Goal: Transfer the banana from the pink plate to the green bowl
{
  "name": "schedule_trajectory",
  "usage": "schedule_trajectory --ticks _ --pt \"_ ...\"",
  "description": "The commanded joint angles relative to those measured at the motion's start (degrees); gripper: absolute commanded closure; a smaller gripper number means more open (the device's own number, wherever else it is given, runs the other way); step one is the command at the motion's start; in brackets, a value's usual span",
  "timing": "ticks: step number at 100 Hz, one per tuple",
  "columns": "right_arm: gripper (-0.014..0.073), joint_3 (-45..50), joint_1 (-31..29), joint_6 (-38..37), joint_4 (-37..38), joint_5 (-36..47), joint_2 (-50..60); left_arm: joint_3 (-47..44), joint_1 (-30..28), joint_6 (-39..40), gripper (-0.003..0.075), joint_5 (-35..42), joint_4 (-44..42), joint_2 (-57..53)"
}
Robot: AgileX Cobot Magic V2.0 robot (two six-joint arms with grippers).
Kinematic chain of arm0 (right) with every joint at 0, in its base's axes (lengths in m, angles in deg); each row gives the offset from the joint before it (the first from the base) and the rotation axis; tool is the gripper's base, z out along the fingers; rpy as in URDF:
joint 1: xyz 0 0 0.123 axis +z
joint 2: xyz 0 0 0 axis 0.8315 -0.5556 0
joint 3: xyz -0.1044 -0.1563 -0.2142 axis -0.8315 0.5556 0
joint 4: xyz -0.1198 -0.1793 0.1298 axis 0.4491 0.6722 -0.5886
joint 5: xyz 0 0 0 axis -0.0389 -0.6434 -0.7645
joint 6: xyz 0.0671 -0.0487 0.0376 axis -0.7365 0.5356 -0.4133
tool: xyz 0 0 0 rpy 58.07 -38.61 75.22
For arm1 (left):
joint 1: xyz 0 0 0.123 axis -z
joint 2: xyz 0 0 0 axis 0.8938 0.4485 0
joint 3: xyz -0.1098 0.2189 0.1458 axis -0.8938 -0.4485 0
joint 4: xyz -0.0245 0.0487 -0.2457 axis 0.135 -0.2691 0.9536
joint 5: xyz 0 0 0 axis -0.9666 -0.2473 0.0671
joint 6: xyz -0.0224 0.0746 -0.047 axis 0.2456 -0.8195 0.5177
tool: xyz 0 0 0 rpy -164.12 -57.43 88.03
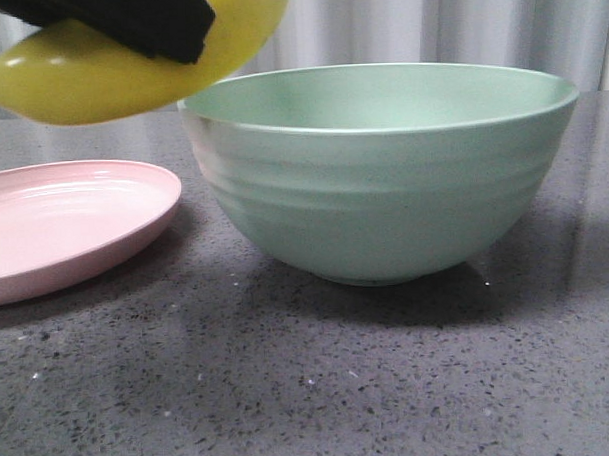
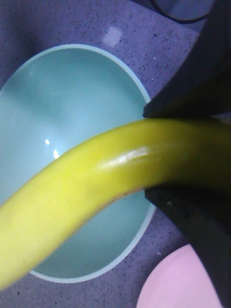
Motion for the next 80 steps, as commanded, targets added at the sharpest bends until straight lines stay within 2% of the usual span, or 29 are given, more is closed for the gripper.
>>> schedule_trajectory --ticks 1,22,80 --pt "0.0241 -2.88 2.57 0.55 -4.62 6.82 -2.43 2.14 0.66 -0.2 0.06 4.49 1.32 -0.41" --pt "0.0241 -5.95 5.79 0.55 -7.95 12.71 -8.96 2.14 0.66 -0.2 0.06 4.49 1.32 -0.41" --pt "0.0241 -12.45 11.93 0.55 -10.24 14.7 -20.44 2.14 0.66 -0.55 0.06 4.37 1.32 -0.41"
